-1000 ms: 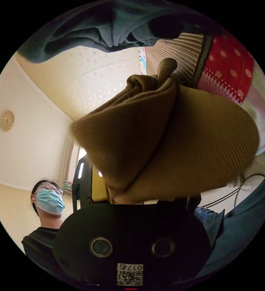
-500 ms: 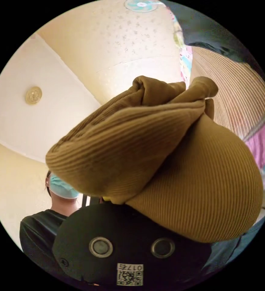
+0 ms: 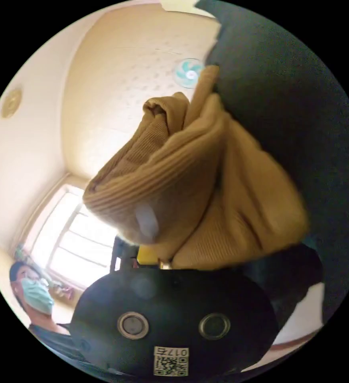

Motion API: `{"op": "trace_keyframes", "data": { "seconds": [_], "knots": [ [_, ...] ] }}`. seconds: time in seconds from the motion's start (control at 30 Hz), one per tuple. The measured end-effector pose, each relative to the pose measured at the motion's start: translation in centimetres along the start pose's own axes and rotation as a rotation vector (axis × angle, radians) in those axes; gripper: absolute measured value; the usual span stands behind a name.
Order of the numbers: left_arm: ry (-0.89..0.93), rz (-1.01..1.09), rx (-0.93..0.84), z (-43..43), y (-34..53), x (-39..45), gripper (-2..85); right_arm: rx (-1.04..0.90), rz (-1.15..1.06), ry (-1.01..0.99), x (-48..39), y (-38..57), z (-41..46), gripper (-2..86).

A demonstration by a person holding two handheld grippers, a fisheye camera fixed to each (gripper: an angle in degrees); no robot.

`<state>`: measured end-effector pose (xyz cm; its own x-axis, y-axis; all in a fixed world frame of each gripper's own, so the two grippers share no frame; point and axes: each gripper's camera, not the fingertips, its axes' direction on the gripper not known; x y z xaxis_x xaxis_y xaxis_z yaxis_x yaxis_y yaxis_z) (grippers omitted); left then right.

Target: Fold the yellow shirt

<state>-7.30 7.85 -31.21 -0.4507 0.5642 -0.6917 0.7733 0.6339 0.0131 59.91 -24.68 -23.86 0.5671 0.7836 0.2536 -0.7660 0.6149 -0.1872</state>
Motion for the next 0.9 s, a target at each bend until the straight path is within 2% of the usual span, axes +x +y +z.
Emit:
{"op": "trace_keyframes", "data": {
  "seconds": [0.13, 0.43, 0.63, 0.8, 0.9],
  "knots": [
    [-0.026, -0.04, 0.023, -0.3, -1.1, -1.3, 12.3, 0.047, -0.104, 0.012, 0.0, 4.9, 0.6, 2.1],
    [-0.069, -0.143, 0.04, 1.8, -4.7, -4.4, 10.8, 0.023, -0.137, 0.291, -4.4, 13.7, 4.4, -0.4],
    [-0.305, -0.067, -0.003, 0.5, -8.3, -1.3, 10.0, -0.089, -0.256, 0.532, -9.9, 18.7, 9.7, -0.1],
    [-0.6, -0.017, 0.019, -3.1, -12.1, 4.6, 8.1, 0.008, -0.572, 0.551, -19.7, 27.1, 13.4, 0.1],
    [-0.6, -0.017, 0.184, -7.1, -12.6, 7.7, 1.8, 0.063, -0.804, 0.521, -25.3, 32.4, 14.6, 0.1]
  ]
}}
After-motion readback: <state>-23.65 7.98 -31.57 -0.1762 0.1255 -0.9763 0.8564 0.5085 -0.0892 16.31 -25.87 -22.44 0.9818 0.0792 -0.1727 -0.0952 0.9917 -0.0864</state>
